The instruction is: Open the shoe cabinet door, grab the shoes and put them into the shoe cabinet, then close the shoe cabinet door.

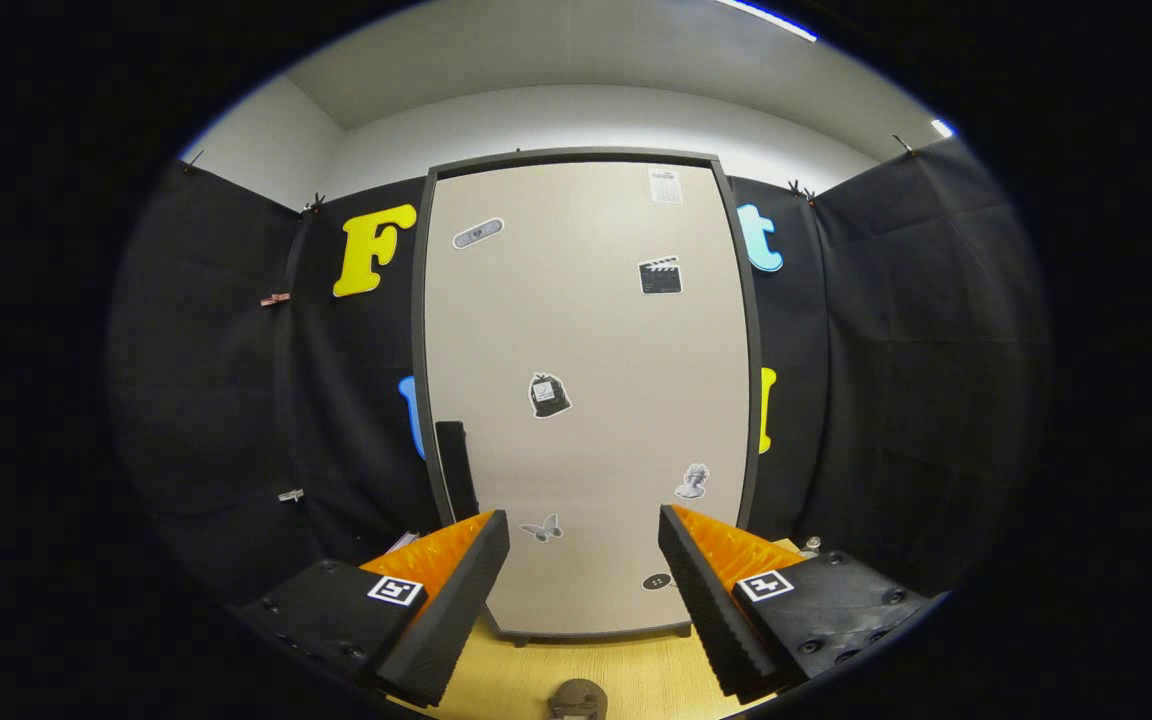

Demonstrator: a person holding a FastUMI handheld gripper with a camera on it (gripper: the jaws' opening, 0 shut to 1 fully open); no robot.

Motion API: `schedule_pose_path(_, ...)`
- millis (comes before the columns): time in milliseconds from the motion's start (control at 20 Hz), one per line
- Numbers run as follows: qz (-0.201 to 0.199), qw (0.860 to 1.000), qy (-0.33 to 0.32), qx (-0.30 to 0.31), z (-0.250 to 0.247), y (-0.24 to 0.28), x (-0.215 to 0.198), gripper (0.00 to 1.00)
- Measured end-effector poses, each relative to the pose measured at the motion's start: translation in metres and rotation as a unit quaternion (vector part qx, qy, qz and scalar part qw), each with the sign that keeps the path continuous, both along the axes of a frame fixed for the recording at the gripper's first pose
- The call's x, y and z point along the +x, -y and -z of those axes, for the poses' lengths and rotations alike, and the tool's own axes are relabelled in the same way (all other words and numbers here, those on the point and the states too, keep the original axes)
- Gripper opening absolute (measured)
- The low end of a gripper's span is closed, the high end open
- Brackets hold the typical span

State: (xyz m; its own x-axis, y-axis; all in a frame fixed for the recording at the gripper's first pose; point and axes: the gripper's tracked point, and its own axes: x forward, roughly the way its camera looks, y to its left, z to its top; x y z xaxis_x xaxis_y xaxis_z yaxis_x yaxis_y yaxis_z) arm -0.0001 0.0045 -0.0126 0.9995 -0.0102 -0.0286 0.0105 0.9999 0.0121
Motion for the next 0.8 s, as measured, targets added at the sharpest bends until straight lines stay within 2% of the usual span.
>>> schedule_pose_path(400,-0.011,1.000,-0.009,0.004,0.008,-0.018,0.009,0.97)
schedule_pose_path(800,-0.036,0.999,-0.014,0.004,0.019,-0.071,0.042,0.97)
